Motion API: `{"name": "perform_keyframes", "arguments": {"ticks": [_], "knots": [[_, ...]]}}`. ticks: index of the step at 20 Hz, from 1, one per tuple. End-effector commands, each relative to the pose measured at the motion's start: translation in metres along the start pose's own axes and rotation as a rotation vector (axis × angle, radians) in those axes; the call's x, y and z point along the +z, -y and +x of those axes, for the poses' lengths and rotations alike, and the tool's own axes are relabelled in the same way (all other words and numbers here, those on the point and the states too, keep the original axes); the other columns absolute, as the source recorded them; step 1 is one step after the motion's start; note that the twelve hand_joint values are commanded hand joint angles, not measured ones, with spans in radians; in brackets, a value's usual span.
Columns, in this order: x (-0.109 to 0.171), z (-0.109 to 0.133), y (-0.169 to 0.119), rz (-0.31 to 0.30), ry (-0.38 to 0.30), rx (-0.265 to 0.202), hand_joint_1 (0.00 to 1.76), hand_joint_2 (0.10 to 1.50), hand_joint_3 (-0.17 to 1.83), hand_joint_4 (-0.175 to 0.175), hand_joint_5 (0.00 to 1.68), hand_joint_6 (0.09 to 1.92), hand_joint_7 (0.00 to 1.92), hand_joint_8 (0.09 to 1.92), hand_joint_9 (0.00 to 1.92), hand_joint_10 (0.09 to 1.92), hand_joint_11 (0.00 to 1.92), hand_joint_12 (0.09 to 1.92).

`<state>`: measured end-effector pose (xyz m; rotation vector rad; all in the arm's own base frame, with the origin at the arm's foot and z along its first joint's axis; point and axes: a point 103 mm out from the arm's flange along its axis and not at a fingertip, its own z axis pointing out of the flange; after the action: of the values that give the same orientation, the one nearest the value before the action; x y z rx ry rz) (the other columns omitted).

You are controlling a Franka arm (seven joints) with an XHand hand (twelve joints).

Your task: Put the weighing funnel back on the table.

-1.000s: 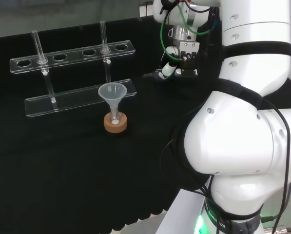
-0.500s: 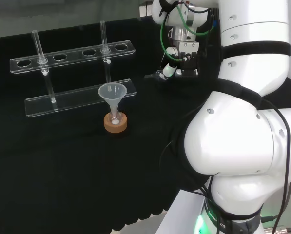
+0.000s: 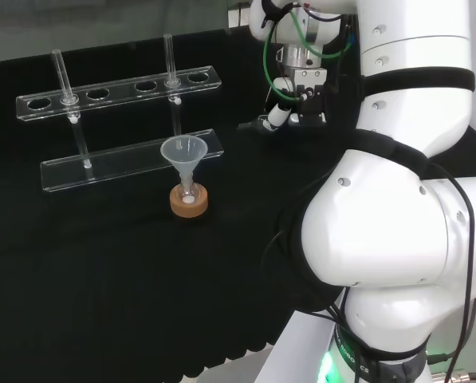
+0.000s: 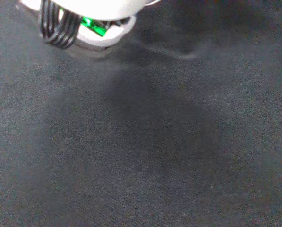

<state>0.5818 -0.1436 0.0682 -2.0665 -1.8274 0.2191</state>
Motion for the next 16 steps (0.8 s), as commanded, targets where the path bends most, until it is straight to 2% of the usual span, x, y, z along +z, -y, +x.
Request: {"name": "perform_keyframes", "arguments": {"ticks": [1,5,12,16], "knots": [[0.001,-0.004,-0.001,0.000,0.016,0.007,1.13,0.70,0.52,0.175,1.36,0.46,0.48,0.72,1.01,0.22,0.92,0.93],[0.001,-0.005,-0.001,-0.004,0.013,0.010,1.14,0.69,0.52,0.175,1.37,0.44,0.47,0.72,1.01,0.22,0.92,0.94],[0.002,0.008,0.000,-0.006,0.066,0.005,1.14,0.69,0.53,0.175,1.38,0.42,0.46,0.73,1.00,0.22,0.92,0.95],[0.001,0.004,0.001,-0.005,0.066,-0.002,1.12,0.80,0.34,0.175,1.33,0.45,0.43,0.75,0.97,0.25,0.91,0.96]]}}
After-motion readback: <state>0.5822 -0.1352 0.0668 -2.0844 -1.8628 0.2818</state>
